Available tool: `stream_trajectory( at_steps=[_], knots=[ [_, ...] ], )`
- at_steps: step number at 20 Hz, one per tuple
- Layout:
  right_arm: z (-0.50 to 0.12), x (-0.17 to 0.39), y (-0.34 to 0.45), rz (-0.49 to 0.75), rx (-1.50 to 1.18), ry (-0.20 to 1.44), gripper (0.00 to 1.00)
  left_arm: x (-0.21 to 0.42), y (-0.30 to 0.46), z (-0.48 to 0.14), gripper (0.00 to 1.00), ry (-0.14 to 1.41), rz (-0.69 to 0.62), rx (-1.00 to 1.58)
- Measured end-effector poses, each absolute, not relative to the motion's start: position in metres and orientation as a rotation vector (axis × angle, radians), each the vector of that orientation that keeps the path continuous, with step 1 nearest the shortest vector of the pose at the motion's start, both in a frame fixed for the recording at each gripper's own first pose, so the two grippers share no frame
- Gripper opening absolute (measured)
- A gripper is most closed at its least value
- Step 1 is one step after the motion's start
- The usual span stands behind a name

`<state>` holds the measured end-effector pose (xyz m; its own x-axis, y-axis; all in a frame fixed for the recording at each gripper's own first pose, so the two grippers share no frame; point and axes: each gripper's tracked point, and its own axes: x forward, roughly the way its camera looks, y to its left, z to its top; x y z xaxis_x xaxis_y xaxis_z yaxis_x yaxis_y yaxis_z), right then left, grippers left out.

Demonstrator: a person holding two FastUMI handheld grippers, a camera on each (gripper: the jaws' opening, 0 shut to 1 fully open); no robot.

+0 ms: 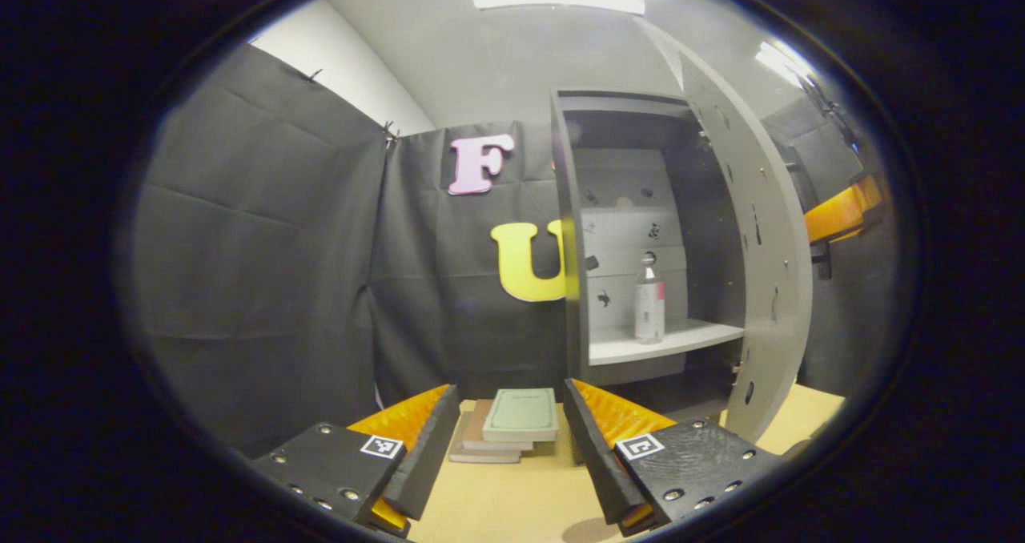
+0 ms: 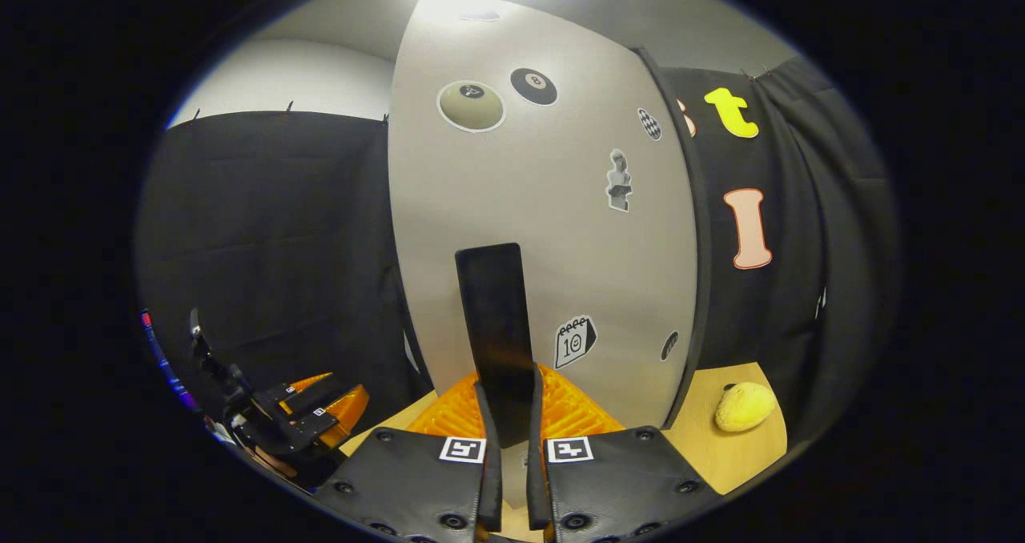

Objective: Open the cabinet door with the right hand, grasp the bottle in the cabinet with the left hand and place it on the coaster, then close the cabinet door with the right hand.

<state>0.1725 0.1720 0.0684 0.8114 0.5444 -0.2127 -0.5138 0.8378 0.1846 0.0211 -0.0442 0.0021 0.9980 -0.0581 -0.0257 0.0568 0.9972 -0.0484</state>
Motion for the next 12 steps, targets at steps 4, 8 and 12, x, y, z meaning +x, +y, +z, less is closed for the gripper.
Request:
stream_trajectory(
  at_steps=[4,8,12],
  knots=[
    [0.072,0.158,0.145,0.580,0.099,0.250,0.14,0.022,-0.104,0.009,0.81,0.026,-0.106,-0.052],
    [0.073,0.156,0.120,0.573,0.087,0.223,0.14,0.017,-0.155,0.015,0.79,0.023,-0.136,-0.051],
    [0.074,0.151,0.085,0.546,0.090,0.190,0.14,0.014,-0.190,0.021,0.79,0.029,-0.149,-0.044]
  ],
)
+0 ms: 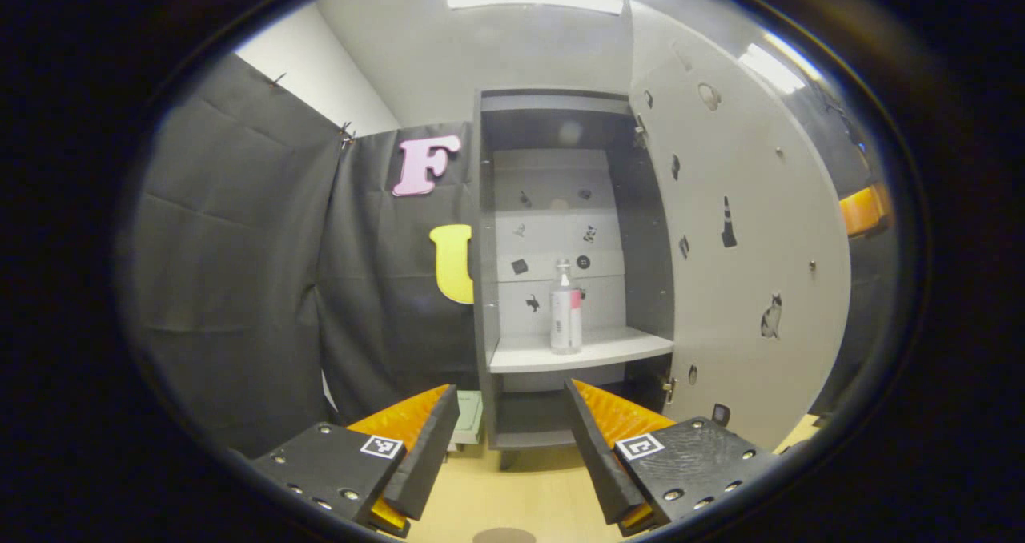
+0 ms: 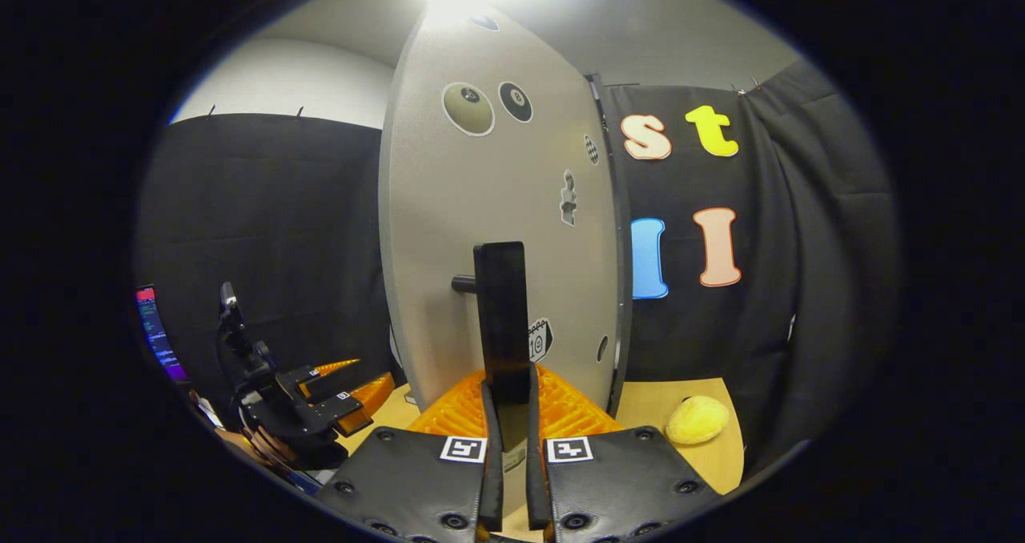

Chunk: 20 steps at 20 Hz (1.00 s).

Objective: Open the cabinet door with the right hand, grasp the bottle in the cabinet with the left hand and place it on the coaster, then close the cabinet door with the right hand.

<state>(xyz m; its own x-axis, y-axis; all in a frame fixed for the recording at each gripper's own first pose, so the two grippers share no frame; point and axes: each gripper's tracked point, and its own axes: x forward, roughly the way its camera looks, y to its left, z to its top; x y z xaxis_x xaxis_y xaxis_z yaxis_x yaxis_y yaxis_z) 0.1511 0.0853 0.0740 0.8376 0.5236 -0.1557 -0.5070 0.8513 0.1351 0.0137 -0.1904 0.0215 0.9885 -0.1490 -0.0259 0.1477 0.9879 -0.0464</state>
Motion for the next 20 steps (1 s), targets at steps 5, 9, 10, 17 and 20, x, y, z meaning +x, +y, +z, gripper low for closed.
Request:
stream_trajectory(
  at_steps=[5,9,10,17,20],
  knots=[
    [0.075,0.159,0.049,0.486,0.044,0.144,0.13,0.010,-0.221,0.033,0.79,0.019,-0.133,-0.017],
    [0.071,0.169,0.017,0.409,0.009,0.107,0.13,0.015,-0.236,0.048,0.79,0.018,-0.134,-0.030],
    [0.066,0.166,0.015,0.412,0.031,0.115,0.13,0.018,-0.238,0.049,0.79,0.022,-0.139,-0.034],
    [0.056,0.139,-0.006,0.418,0.099,0.120,0.14,0.088,-0.268,0.079,0.79,-0.019,-0.202,-0.017],
    [0.047,0.134,-0.050,0.263,0.061,0.125,0.15,0.135,-0.287,0.083,0.79,-0.020,-0.257,-0.052]
  ],
)
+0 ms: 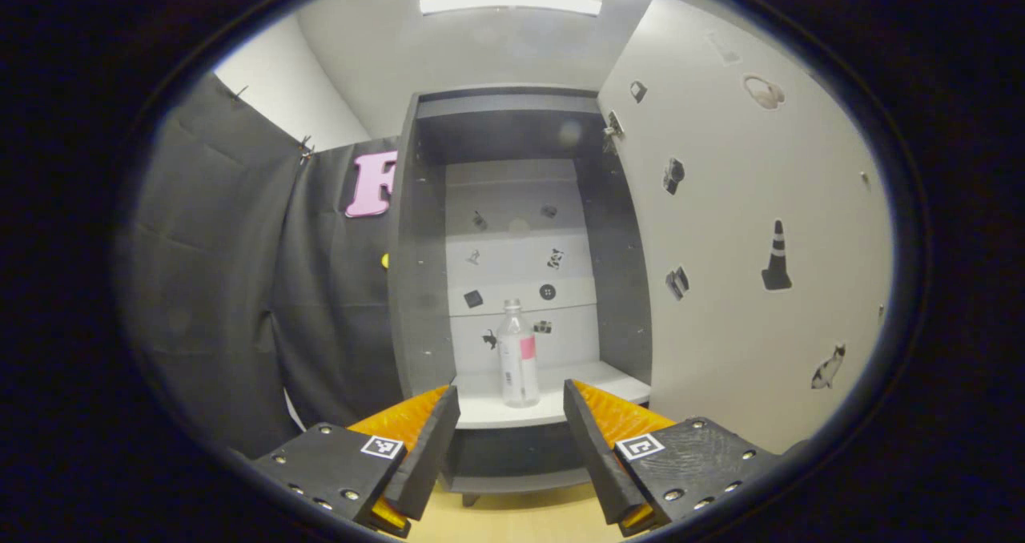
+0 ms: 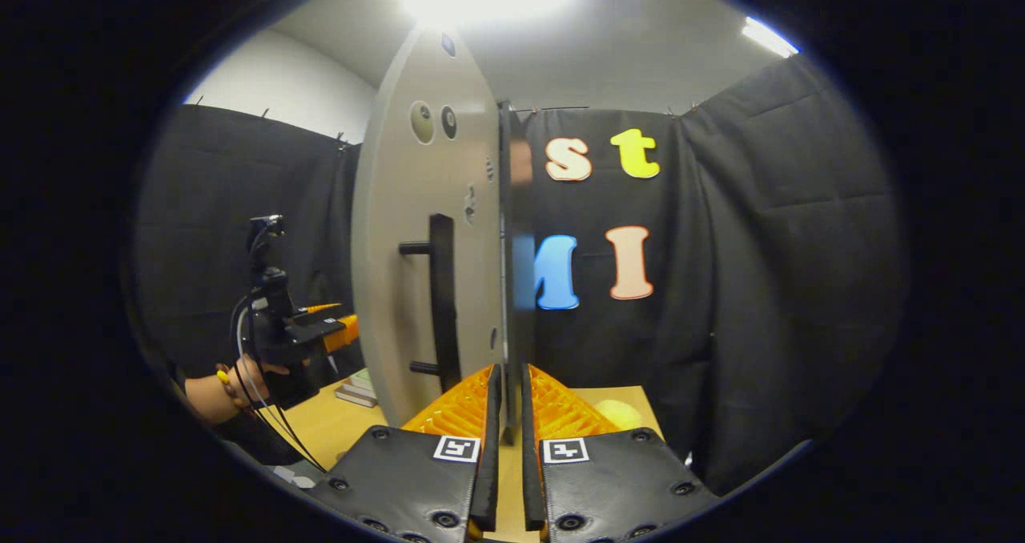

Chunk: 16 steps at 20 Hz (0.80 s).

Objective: Open the cabinet door with the right hand, grasp the bottle in the cabinet with the left hand and place it on the coaster, then close the cabinet door with the right hand.

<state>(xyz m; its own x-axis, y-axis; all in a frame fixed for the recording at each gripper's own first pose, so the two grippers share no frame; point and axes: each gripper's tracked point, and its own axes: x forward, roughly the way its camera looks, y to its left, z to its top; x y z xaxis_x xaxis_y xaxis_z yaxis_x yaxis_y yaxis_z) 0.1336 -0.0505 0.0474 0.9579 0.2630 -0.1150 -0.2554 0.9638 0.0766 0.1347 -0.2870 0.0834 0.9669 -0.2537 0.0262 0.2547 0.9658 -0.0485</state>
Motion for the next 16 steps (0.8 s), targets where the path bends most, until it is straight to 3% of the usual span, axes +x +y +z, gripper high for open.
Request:
stream_trajectory(
  at_steps=[1,4,5,6,16],
  knots=[
    [0.043,0.131,-0.061,0.226,0.067,0.136,0.15,0.152,-0.293,0.083,0.79,-0.012,-0.275,-0.069],
    [0.032,0.143,-0.088,0.102,0.064,0.140,0.99,0.199,-0.306,0.078,0.79,0.015,-0.316,-0.104],
    [0.028,0.149,-0.099,0.052,0.062,0.146,0.92,0.213,-0.311,0.077,0.79,0.022,-0.332,-0.109],
    [0.024,0.153,-0.104,0.011,0.067,0.153,0.96,0.229,-0.315,0.074,0.79,0.028,-0.346,-0.108],
    [-0.003,0.187,-0.136,-0.198,0.105,0.208,0.98,0.360,-0.336,0.023,0.81,0.063,-0.356,-0.045]
  ],
)
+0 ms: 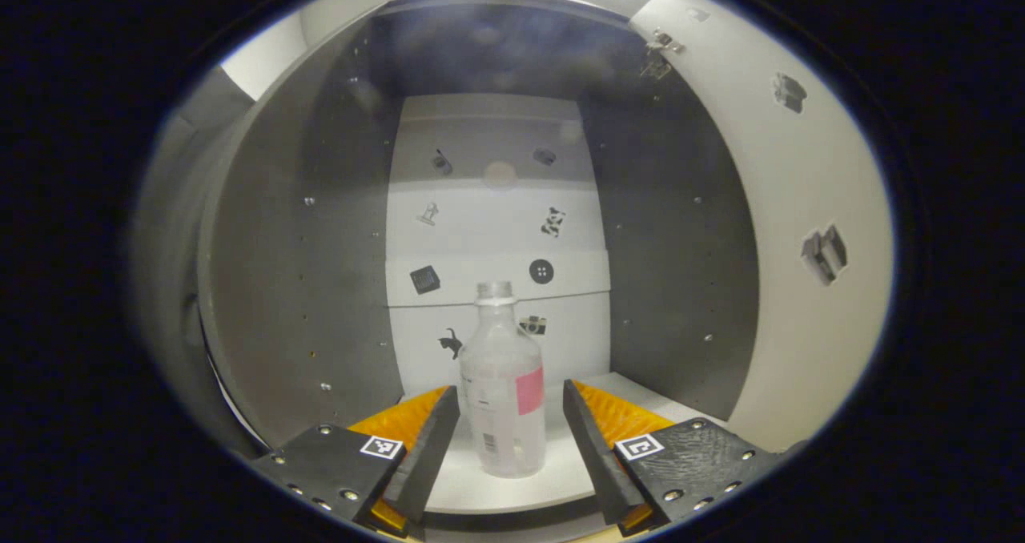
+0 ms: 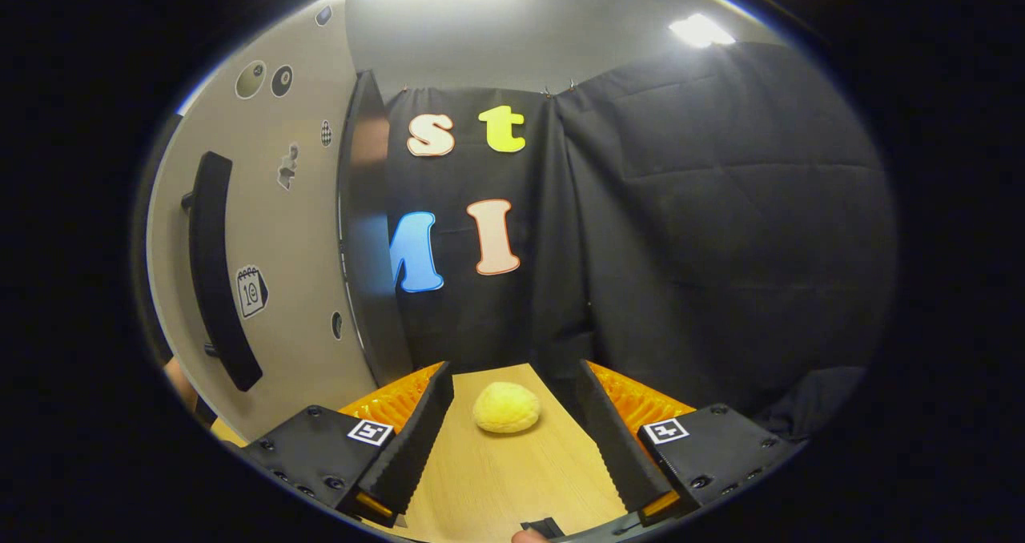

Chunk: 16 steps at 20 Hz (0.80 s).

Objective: Open the cabinet door with the right hand, grasp the bottle in the cabinet with the left hand and place it on the coaster, then close the cabinet door with the right hand.

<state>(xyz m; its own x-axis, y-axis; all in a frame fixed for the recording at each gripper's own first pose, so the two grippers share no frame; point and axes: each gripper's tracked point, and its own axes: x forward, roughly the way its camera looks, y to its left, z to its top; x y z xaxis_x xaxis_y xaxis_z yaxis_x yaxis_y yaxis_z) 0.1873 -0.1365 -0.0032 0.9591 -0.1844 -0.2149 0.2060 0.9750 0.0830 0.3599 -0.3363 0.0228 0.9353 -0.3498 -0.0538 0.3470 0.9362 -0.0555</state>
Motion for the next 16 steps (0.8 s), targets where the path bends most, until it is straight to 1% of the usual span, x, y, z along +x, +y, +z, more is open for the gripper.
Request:
stream_trajectory(
  at_steps=[2,3,5,6,7,8,9,10,15,16],
  knots=[
    [-0.006,0.192,-0.136,-0.212,0.101,0.218,0.98,0.375,-0.343,0.007,0.81,0.092,-0.373,-0.050],
    [-0.005,0.196,-0.136,-0.213,0.100,0.220,0.93,0.379,-0.346,0.002,0.81,0.104,-0.379,-0.050],
    [-0.006,0.202,-0.133,-0.209,0.093,0.224,0.93,0.388,-0.350,-0.007,0.81,0.121,-0.383,-0.045],
    [-0.007,0.204,-0.131,-0.207,0.086,0.225,0.93,0.392,-0.350,-0.010,0.79,0.124,-0.382,-0.039],
    [-0.008,0.206,-0.131,-0.204,0.079,0.228,0.93,0.395,-0.349,-0.012,0.79,0.130,-0.373,-0.021],
    [-0.008,0.207,-0.129,-0.200,0.073,0.231,0.98,0.395,-0.347,-0.013,0.83,0.130,-0.365,-0.009],
    [-0.008,0.208,-0.129,-0.194,0.069,0.234,0.93,0.395,-0.346,-0.010,0.79,0.129,-0.365,-0.011],
    [-0.008,0.210,-0.128,-0.187,0.069,0.235,0.93,0.391,-0.344,-0.008,0.74,0.120,-0.364,-0.026],
    [-0.007,0.207,-0.125,-0.147,0.082,0.233,0.93,0.357,-0.311,0.010,0.74,0.073,-0.329,-0.063],
    [-0.006,0.206,-0.124,-0.137,0.083,0.232,0.93,0.347,-0.304,0.012,0.76,0.067,-0.321,-0.066]
  ],
)
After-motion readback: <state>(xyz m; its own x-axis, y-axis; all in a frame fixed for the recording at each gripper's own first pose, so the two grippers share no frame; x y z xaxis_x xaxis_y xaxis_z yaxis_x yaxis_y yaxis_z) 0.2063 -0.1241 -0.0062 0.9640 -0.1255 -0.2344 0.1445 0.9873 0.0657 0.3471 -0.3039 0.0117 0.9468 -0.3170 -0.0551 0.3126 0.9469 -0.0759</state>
